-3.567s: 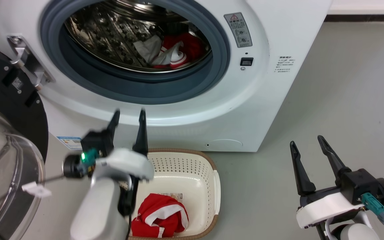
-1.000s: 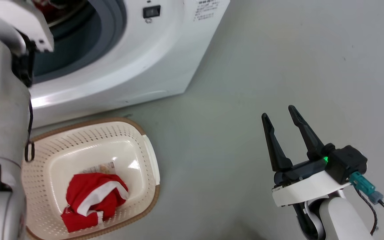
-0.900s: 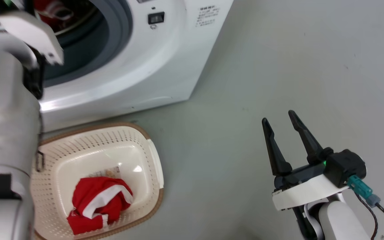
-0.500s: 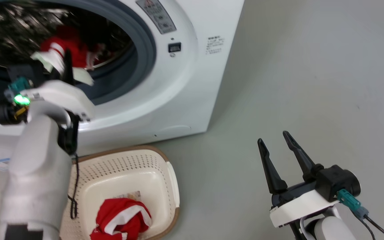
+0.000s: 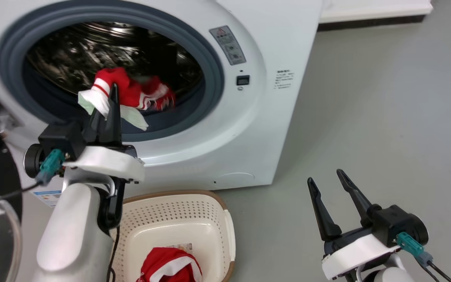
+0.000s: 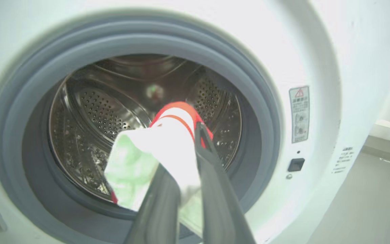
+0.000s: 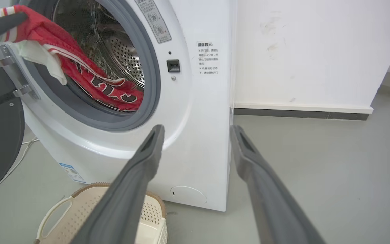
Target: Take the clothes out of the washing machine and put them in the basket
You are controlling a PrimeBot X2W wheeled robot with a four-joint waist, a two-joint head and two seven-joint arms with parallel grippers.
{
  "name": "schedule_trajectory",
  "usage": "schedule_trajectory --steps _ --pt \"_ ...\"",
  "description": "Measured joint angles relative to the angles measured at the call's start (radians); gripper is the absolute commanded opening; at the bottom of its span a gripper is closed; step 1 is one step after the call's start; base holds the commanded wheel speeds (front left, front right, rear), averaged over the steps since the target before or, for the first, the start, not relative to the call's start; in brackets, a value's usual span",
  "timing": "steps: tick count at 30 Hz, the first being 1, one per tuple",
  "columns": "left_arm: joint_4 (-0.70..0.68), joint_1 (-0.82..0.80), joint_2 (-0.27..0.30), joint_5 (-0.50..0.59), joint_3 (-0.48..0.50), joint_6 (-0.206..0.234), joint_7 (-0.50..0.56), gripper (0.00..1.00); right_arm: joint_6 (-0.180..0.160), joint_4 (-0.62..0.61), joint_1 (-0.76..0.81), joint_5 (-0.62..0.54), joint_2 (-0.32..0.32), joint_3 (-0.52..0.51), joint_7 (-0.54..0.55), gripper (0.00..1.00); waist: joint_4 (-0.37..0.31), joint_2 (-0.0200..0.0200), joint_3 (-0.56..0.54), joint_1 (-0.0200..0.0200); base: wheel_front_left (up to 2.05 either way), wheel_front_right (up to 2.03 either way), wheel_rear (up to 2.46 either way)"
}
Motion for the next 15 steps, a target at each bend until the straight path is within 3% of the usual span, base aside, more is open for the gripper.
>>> schedule_trajectory --steps 15 --pt "-0.612 0.196 0.004 0.033 -0.040 0.079 0.095 0.00 0.000 -0.033 0.022 -0.015 0.000 -0.005 0.030 1.00 0.098 0.0000 -0.031 0.0000 0.00 0.00 0.00"
